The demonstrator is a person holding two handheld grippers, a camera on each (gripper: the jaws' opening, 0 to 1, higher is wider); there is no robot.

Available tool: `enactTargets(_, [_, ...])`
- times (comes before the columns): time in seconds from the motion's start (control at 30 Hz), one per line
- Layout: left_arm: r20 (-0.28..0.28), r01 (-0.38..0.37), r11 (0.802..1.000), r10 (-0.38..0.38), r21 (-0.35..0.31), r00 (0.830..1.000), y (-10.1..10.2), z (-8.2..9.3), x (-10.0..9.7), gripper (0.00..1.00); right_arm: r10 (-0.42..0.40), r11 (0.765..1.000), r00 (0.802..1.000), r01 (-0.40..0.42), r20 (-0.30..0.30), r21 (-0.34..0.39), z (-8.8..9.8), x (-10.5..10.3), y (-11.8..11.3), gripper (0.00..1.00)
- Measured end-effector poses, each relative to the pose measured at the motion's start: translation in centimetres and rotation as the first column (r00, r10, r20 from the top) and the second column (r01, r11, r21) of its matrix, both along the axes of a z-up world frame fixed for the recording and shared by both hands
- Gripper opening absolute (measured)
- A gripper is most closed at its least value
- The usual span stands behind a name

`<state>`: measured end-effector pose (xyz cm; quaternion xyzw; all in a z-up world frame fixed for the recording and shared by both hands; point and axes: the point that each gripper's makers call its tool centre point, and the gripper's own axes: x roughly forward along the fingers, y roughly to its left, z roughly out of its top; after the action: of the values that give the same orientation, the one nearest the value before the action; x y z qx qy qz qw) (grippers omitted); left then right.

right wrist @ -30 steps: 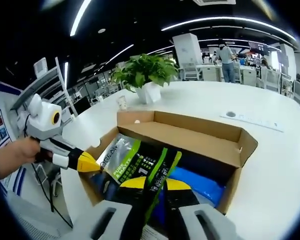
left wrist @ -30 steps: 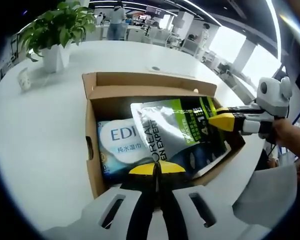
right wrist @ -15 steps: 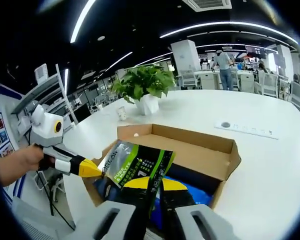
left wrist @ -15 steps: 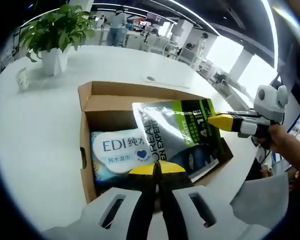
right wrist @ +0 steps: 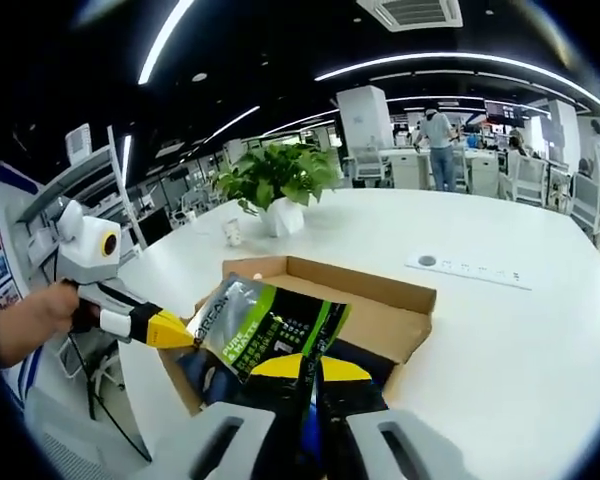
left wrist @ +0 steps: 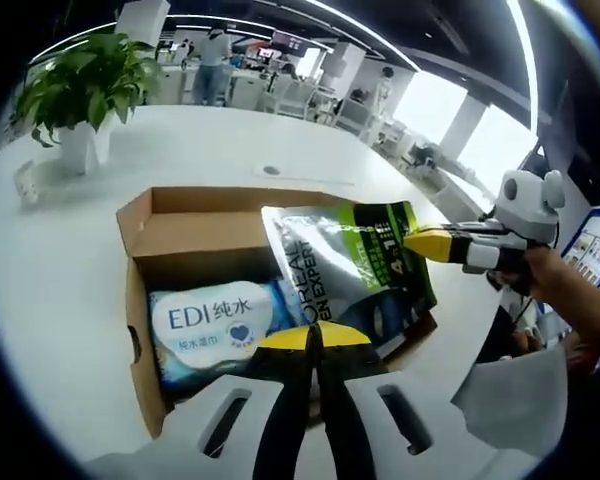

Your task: Operate the shoe box by opening the lid, removing the specified soft item, and placing it in the target area until the item is outside and the box remains undamaged.

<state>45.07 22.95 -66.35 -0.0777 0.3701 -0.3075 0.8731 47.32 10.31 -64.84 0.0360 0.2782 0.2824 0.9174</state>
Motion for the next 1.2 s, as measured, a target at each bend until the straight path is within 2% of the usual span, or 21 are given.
enactTargets(0.43, [-0.003, 0.027, 0.998, -0.027, -0.056, 1.000, -3.8, 1.0, -0.1, 0.00, -0.061, 0.998, 0.998, 0.060, 0.013, 0.022, 0.5, -0.6, -4.2, 0.00])
enactTargets(0.73, [-0.002, 0.046, 0.997, -0.046, -0.061, 0.999, -6.1, 1.6, -0.4, 0.00, -0.088, 0.996, 0.996, 0.087, 0.006, 0.032, 0.4, -0.7, -6.3, 0.00])
enactTargets(1.2, [-0.012, 0.070, 0.994, -0.071, -0.084, 0.997, -9.5, 1.5, -0.7, 0.00, -0.121, 0.993, 0.993, 0.121, -0.014, 0.002, -0.1, -0.8, -10.0, 0.00])
